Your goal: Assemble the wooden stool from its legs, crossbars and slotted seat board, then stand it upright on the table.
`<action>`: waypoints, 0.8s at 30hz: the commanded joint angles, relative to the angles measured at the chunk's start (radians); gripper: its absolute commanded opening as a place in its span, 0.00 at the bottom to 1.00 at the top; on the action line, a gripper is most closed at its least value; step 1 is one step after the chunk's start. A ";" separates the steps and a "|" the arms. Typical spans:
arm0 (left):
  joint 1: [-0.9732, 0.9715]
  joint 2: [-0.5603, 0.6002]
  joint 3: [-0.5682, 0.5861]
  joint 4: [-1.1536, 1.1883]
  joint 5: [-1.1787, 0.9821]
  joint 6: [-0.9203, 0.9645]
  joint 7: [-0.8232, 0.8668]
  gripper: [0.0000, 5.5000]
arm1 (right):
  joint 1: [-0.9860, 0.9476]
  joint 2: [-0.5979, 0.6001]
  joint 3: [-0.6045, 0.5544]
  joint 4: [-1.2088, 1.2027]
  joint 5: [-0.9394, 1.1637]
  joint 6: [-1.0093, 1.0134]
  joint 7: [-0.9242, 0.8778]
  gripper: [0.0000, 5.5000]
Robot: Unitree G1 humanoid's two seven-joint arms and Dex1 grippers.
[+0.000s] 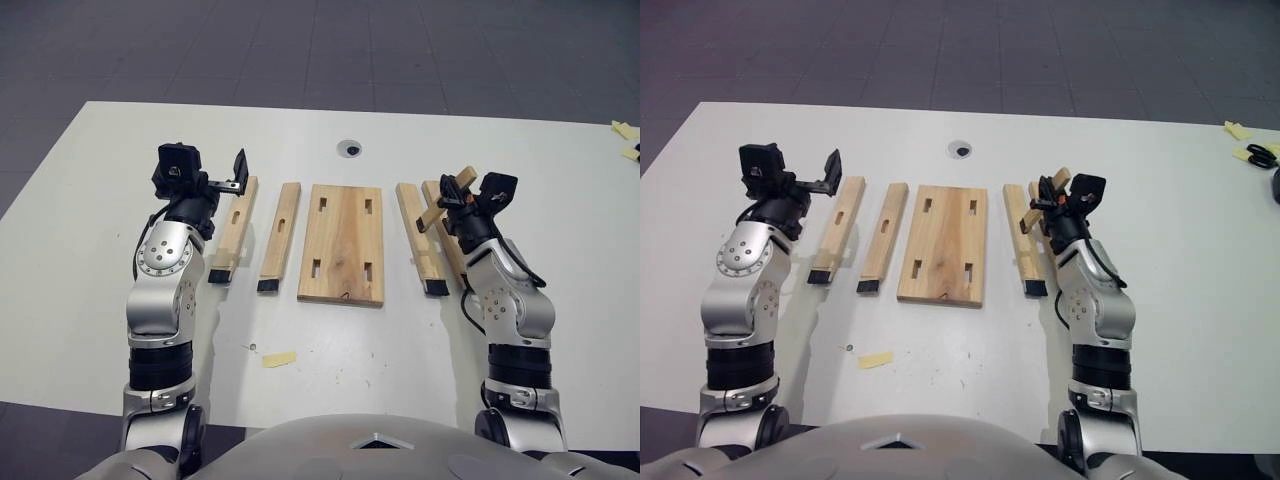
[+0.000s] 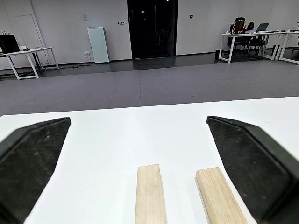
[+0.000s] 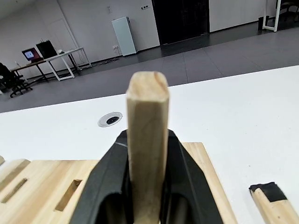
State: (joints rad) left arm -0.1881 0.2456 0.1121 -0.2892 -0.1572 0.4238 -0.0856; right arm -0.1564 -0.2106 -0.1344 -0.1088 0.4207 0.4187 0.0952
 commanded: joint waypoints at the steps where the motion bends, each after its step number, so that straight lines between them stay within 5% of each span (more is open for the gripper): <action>1: 0.026 0.000 -0.006 -0.003 0.024 -0.011 0.000 0.98 | 0.110 -0.069 0.064 0.038 -0.131 0.075 -0.014 0.08; 24: 0.016 0.008 -0.008 0.023 0.065 -0.051 -0.010 0.98 | 0.225 0.017 0.027 0.014 -0.149 -0.073 0.015 0.08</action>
State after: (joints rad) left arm -0.1590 0.2474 0.0986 -0.2780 -0.1011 0.3742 -0.0918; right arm -0.0042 -0.2103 -0.1219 -0.1760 0.2929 0.2565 0.1237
